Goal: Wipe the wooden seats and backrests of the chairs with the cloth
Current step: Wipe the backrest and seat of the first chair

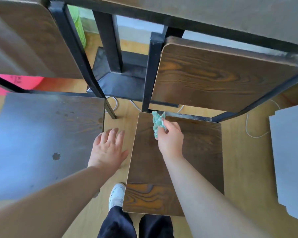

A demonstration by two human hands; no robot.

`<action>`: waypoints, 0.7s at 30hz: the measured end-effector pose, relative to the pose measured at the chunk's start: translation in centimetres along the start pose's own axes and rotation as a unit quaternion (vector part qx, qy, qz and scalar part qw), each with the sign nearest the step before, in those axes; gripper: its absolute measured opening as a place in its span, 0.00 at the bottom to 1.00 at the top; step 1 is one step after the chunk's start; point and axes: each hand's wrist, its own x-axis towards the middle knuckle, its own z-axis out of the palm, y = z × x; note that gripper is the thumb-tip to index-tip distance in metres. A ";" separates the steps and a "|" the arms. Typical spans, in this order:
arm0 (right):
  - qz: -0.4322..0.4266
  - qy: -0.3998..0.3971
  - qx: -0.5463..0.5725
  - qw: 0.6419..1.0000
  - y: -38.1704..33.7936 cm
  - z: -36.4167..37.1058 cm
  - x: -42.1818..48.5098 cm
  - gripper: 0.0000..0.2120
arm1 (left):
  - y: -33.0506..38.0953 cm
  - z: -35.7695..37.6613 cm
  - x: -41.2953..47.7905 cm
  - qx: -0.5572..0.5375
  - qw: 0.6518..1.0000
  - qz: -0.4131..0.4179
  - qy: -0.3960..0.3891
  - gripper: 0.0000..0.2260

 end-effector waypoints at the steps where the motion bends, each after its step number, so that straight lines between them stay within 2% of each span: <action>1: 0.007 0.031 0.011 0.999 -0.1 -2.0 0.0 0.15 | 0.3 -0.8 -0.1 -0.002 1.000 0.006 0.005 0.30; 6: 0.020 0.119 0.065 0.991 -1.9 -10.9 0.4 0.15 | 3.3 -5.1 1.1 0.001 0.997 0.060 0.044 0.31; 11: -0.020 0.171 0.090 0.981 -4.2 -17.0 0.3 0.15 | 7.3 -11.1 3.2 -0.008 0.990 0.100 0.104 0.32; 17: -0.088 0.229 0.060 0.968 -7.6 -23.8 0.7 0.14 | 11.1 -17.9 5.1 -0.024 0.978 0.119 0.170 0.30; 21: -0.093 0.272 -0.005 0.958 -9.0 -28.2 3.9 0.15 | 12.5 -20.4 6.2 -0.031 0.975 0.114 0.189 0.31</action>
